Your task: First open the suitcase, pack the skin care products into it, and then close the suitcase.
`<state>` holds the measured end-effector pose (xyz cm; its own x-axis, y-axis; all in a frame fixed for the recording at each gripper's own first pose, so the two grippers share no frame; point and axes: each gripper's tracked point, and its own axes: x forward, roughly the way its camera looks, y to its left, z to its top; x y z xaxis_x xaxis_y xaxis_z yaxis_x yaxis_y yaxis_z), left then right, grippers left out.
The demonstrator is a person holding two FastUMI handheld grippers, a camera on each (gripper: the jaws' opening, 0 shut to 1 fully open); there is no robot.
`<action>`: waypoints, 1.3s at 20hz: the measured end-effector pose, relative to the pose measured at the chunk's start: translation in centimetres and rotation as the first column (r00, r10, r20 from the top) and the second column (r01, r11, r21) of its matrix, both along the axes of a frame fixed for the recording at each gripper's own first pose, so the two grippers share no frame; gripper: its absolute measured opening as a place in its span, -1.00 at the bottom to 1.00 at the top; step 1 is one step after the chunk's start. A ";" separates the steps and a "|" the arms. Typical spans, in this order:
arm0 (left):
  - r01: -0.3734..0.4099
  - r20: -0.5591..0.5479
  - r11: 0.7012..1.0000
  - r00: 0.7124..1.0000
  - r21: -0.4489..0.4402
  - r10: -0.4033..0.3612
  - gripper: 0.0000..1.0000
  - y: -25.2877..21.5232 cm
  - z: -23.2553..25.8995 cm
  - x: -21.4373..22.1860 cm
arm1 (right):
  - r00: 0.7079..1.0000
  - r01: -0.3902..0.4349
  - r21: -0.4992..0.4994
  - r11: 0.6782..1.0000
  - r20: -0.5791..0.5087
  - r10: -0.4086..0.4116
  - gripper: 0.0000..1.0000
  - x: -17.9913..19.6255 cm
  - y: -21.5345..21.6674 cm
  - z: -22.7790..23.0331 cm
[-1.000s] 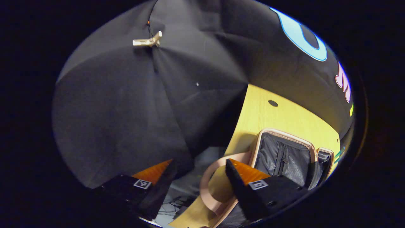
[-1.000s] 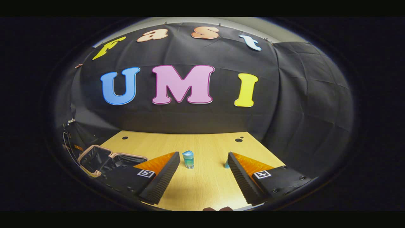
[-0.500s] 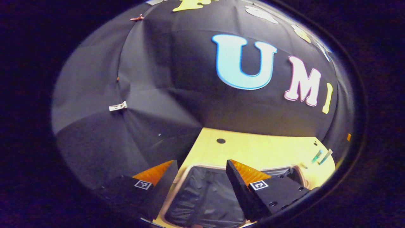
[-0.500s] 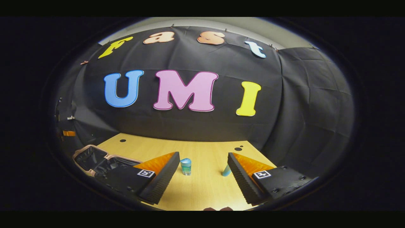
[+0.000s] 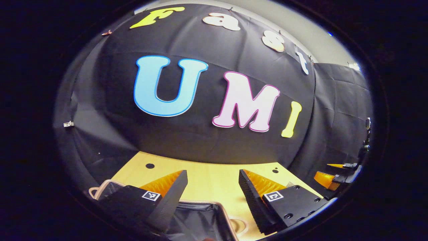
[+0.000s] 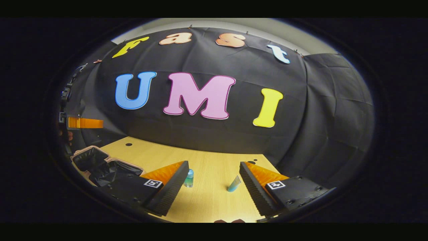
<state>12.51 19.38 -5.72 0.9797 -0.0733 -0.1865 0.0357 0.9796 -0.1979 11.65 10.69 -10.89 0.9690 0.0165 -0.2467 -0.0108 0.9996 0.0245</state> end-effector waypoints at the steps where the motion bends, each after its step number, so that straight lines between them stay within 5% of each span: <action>1: 0.030 0.001 0.999 1.000 0.012 -0.030 0.83 -2.2 -0.3 0.3 | 1.000 -0.005 -0.001 1.000 0.000 0.005 0.94 0.4 -0.6 -0.3; 8: 0.175 -0.158 0.985 0.973 0.010 -0.171 0.94 -13.8 -6.9 3.4 | 0.996 -0.037 0.032 0.999 -0.075 0.039 0.94 3.4 -4.4 -4.6; 20: 0.129 -0.373 0.991 0.922 0.040 -0.105 0.94 -17.7 -19.3 10.7 | 0.971 -0.159 0.088 0.983 -0.167 0.172 0.94 7.4 -5.7 -11.9; 24: 0.140 -0.445 0.990 0.885 -0.026 -0.136 0.92 -18.8 -23.2 11.2 | 0.963 -0.170 0.062 0.984 -0.202 0.179 0.94 8.8 -6.5 -14.9; 25: 0.147 -0.440 0.988 0.886 -0.037 -0.148 0.90 -18.9 -23.3 11.6 | 0.958 -0.170 0.062 0.983 -0.225 0.180 0.94 9.0 -6.7 -16.1; 26: 0.143 -0.442 0.990 0.887 -0.014 -0.134 0.67 -18.7 -23.5 11.9 | 0.953 -0.168 0.067 0.984 -0.245 0.179 0.94 9.1 -6.8 -17.2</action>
<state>24.37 0.64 -29.20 0.7768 -0.1949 -0.5989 0.0849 0.9746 -0.2070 20.70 3.88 -28.09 0.8578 0.1956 -0.4752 -0.1720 0.9807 0.0932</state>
